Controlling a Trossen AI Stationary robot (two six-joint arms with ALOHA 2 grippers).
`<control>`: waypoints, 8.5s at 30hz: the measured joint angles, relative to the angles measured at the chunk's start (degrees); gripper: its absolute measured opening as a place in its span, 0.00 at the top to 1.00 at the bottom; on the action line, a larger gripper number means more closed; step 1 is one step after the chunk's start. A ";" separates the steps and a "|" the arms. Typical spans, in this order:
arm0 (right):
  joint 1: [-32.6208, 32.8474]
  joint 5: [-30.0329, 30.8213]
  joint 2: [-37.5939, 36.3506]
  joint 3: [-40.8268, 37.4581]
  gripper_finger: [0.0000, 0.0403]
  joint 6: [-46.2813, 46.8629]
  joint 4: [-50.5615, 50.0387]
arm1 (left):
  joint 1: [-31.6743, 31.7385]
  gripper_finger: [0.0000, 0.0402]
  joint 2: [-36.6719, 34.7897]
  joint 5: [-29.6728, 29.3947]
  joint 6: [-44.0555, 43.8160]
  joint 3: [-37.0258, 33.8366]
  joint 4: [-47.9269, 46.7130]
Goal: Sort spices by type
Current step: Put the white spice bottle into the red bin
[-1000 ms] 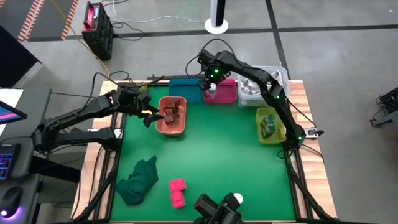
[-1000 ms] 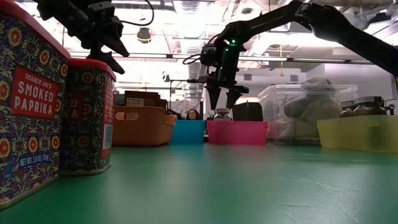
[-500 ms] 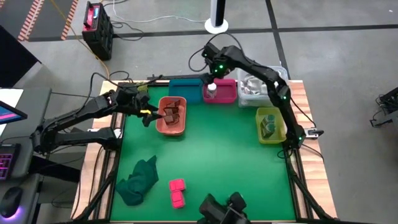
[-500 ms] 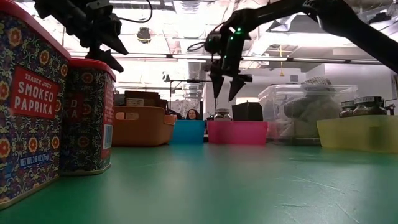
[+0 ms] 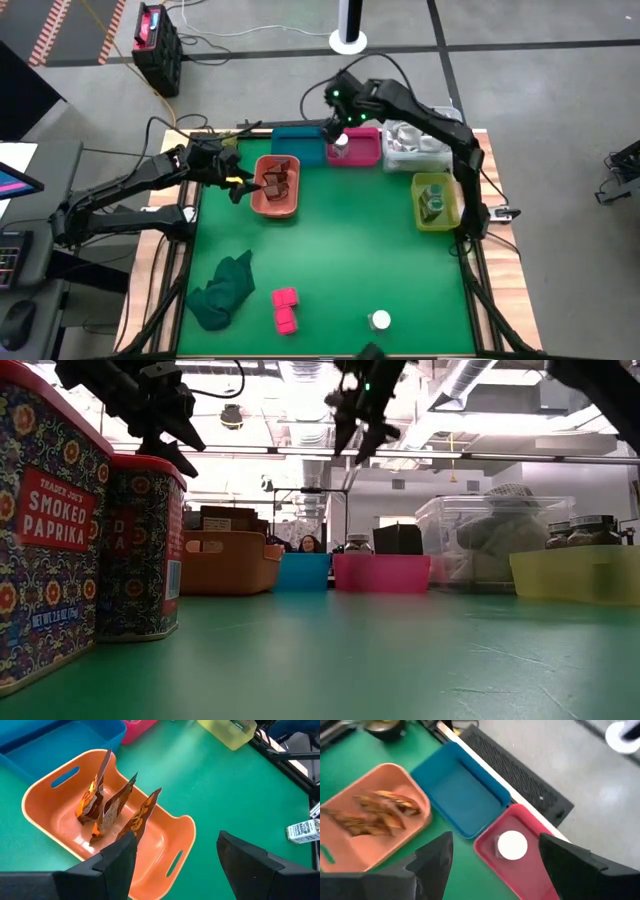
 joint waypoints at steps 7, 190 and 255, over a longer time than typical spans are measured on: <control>9.71 0.52 -3.29 0.00 0.21 -0.26 -1.57 | 0.00 0.35 0.00 -0.46 -3.21 0.00 0.14; 65.62 -13.68 2.50 -30.93 0.03 89.91 1.13 | -37.57 0.35 -10.15 -19.40 -10.88 5.86 -13.21; 4.34 -6.60 4.02 -3.15 0.44 0.24 -13.24 | -37.57 0.35 -0.48 -46.23 -11.38 5.84 1.06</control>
